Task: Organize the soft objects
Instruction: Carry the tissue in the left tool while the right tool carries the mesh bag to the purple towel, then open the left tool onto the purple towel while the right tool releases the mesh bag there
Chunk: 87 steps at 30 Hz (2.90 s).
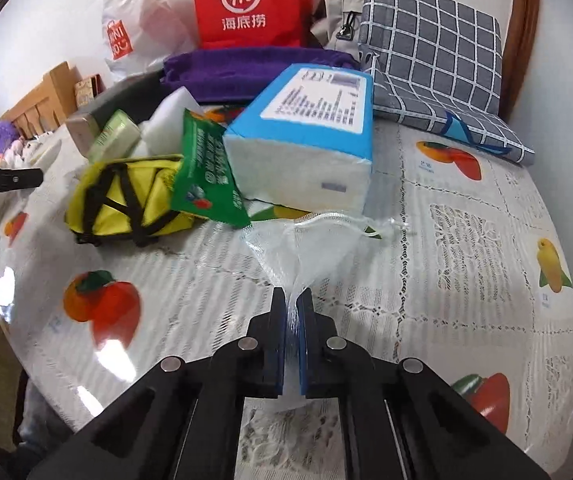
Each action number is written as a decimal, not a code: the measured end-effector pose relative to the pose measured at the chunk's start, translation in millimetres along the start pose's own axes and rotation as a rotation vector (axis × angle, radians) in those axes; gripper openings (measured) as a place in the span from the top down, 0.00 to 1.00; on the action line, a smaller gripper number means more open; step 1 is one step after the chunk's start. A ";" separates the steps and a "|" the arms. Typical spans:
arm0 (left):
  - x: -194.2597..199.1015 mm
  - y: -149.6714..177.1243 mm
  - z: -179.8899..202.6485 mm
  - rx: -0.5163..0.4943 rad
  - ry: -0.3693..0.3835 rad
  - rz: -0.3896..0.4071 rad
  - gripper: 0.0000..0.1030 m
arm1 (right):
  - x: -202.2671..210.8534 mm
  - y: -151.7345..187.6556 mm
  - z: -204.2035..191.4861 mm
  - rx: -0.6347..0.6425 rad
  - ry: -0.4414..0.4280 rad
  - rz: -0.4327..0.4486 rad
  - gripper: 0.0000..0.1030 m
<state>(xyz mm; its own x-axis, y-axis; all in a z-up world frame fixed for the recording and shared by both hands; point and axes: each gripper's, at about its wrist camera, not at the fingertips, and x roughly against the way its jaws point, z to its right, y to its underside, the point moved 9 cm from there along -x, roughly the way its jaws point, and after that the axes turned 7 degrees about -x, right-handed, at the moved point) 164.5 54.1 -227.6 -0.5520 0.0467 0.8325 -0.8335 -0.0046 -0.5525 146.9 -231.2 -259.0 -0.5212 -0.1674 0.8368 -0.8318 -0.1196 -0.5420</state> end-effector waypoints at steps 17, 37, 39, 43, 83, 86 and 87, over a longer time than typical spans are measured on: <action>22.0 -90.5 -2.7 -0.021 0.012 0.086 0.80 | 57.7 -124.3 -20.5 -0.079 -0.049 0.177 0.94; -26.7 -195.0 -0.9 -0.008 0.022 0.098 0.80 | 1.2 -235.1 -34.7 -0.088 -0.076 0.184 0.94; -35.0 -204.2 -0.4 -0.006 0.025 0.093 0.80 | -7.8 -243.1 -33.2 -0.092 -0.076 0.177 0.94; -54.0 -223.7 3.2 -0.024 0.024 0.078 0.80 | -24.8 -259.8 -28.5 -0.108 -0.072 0.174 0.94; -203.0 -275.3 -3.6 0.008 0.111 -0.101 0.78 | -199.3 -284.3 -15.0 -0.160 -0.149 -0.144 0.87; -207.0 -276.0 -2.9 0.009 0.108 -0.120 0.66 | -198.8 -285.1 -16.9 -0.155 -0.158 -0.141 0.57; -207.4 -277.3 -2.1 0.007 0.107 -0.117 0.63 | -196.3 -286.6 -14.8 -0.152 -0.157 -0.137 0.50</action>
<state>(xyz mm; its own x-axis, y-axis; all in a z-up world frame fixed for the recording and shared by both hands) 510.1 47.8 -247.1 -0.4461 0.1538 0.8817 -0.8923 0.0000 -0.4515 484.8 -149.6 -266.8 -0.3758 -0.3109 0.8730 -0.9178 -0.0052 -0.3970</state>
